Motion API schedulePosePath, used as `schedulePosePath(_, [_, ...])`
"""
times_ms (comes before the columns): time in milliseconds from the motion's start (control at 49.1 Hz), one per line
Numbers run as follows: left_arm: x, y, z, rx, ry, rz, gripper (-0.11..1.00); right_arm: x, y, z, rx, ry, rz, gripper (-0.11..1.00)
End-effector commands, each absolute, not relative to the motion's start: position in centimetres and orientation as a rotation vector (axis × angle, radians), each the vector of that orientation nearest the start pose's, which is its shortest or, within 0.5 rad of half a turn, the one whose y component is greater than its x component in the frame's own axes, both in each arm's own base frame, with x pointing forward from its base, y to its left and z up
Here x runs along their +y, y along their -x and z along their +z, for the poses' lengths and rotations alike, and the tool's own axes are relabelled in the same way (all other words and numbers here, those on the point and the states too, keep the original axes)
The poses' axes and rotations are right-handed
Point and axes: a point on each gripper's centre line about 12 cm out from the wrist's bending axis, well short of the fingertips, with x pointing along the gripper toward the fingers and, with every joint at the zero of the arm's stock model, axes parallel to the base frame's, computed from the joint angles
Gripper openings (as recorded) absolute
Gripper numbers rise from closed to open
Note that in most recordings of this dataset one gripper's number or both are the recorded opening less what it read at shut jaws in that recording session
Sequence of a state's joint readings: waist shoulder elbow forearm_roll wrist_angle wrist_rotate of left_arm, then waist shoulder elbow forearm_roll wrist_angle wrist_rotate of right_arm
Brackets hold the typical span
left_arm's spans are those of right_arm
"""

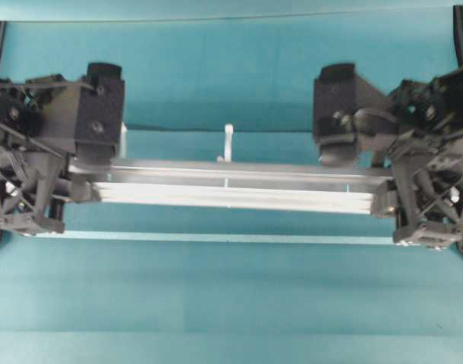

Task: Lift the large metal rail with both hands.
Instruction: 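Lift the silver rail upward with both grippers together, then lower the held silver rail back onto the table with both grippers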

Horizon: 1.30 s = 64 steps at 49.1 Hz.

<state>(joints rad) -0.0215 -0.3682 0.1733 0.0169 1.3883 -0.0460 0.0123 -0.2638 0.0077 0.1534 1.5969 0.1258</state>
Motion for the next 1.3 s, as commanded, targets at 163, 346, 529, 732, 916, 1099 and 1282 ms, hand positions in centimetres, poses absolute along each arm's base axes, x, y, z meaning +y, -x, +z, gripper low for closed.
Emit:
schedulePosePath(163, [-0.4, -28.6, 42.7, 1.124, 0.037, 0.038, 0.35, 2.8, -29.1, 43.4, 1.243, -0.223, 0.087, 0.39])
schedulePosePath(346, [-0.4, -29.1, 43.8, 1.099, 0.051, 0.045, 0.35, 3.1, -28.9, 44.5, 1.214, -0.217, 0.098, 0.39])
schedulePosePath(529, [-0.5, -29.4, 44.0, 1.094, 0.055, 0.045, 0.35, 3.1, -28.8, 44.9, 1.204, -0.215, 0.099, 0.39])
schedulePosePath(732, [-0.6, -29.6, 44.6, 1.083, 0.069, 0.052, 0.35, 3.1, -28.4, 45.0, 1.201, -0.214, 0.101, 0.39])
schedulePosePath(916, [-0.6, -29.7, 44.7, 1.08, 0.069, 0.052, 0.35, 3.0, -28.2, 44.4, 1.216, -0.216, 0.097, 0.39])
schedulePosePath(1099, [-0.6, -29.8, 44.6, 1.082, 0.069, 0.052, 0.35, 3.0, -28.2, 44.1, 1.229, -0.216, 0.096, 0.39])
schedulePosePath(1282, [-0.5, -29.9, 44.3, 1.092, 0.069, 0.054, 0.35, 3.0, -28.2, 43.6, 1.242, -0.215, 0.094, 0.39])
